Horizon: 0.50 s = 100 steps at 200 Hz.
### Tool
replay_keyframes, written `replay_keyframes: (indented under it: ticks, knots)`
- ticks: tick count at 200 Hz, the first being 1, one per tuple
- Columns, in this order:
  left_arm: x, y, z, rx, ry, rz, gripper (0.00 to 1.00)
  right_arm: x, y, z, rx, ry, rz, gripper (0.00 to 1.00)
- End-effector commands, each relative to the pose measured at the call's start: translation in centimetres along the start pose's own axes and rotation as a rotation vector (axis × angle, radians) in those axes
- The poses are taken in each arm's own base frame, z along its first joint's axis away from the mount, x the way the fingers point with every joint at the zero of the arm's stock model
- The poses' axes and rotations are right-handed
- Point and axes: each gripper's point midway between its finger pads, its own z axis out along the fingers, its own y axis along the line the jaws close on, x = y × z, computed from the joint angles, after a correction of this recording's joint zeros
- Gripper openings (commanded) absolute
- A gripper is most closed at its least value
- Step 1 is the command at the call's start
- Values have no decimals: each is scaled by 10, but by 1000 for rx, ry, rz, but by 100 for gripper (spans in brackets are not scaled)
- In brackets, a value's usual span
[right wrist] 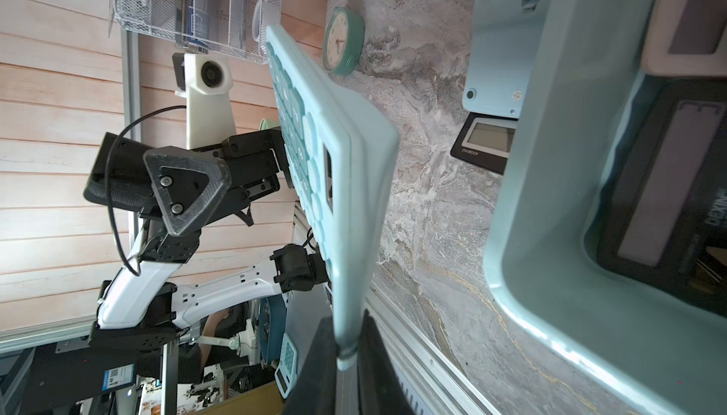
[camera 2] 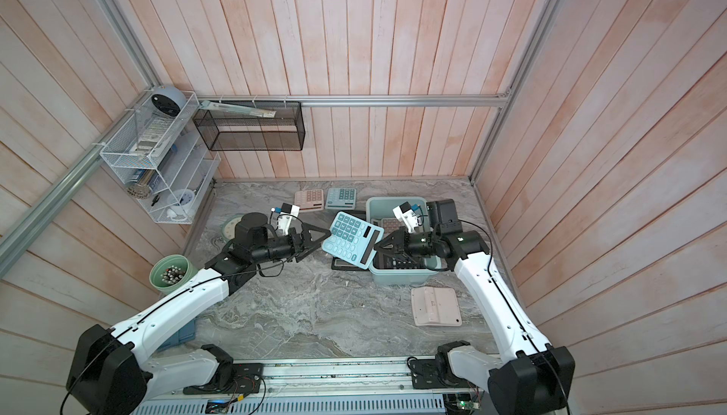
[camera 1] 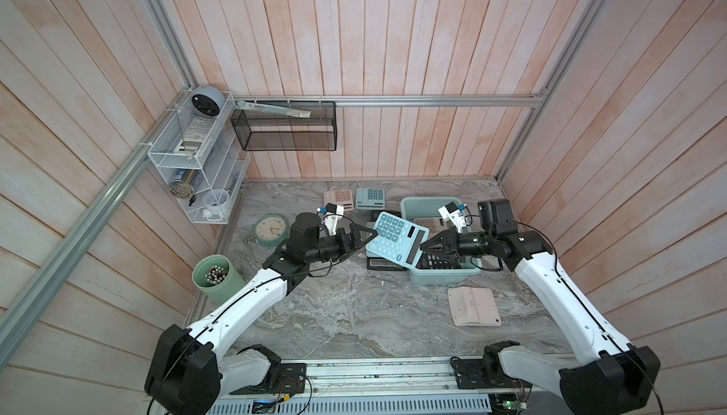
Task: Put the calculator in the storage box
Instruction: Place the calculator in the storage box.
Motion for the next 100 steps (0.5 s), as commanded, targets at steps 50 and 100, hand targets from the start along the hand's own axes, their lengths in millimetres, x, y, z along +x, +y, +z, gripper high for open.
replay_keyframes:
  ticks: [50,100]
  knots:
    - [11,-17,10,162,112,-35,36,13,18,6,-106,79,-46,0]
    - [2,-18,15,259,51,-128,12,-6,19,12,-101,-2,-29,8]
